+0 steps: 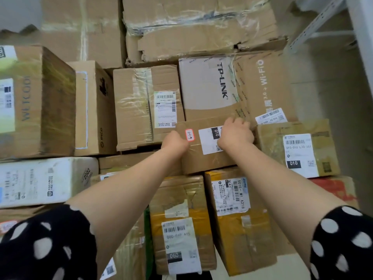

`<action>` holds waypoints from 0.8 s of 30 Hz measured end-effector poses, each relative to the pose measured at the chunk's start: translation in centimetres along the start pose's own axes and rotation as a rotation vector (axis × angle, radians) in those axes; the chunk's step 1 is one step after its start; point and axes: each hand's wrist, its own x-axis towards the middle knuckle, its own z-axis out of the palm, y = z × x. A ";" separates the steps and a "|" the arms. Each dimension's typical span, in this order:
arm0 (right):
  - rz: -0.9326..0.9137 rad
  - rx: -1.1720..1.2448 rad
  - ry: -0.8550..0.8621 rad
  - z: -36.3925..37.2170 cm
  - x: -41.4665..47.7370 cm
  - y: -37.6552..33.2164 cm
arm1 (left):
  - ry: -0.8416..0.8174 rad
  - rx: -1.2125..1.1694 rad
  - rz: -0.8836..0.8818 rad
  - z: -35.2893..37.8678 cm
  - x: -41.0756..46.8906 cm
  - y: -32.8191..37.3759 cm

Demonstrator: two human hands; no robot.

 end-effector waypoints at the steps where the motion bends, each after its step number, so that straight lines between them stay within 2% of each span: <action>1: -0.060 -0.010 0.013 0.2 0.2 0.0 | -0.003 0.000 0.000 0.1 0.0 0.0; 4: -0.155 0.002 -0.008 0.8 0.8 0.4 | 0.014 -0.007 0.009 0.4 -0.2 0.2; 11: -0.142 0.091 -0.099 1.4 0.8 1.3 | 0.003 0.009 0.062 0.3 -0.6 0.3; 18: -0.137 0.133 0.017 0.2 -1.2 0.9 | 0.078 0.047 0.035 -3.0 -1.8 0.1; 21: -0.179 0.147 0.025 -0.8 -3.4 0.4 | 0.081 0.128 0.074 -4.9 -3.7 0.6; 24: -0.212 0.165 0.049 -2.2 -6.2 0.3 | 0.066 0.307 0.185 -6.4 -6.6 1.8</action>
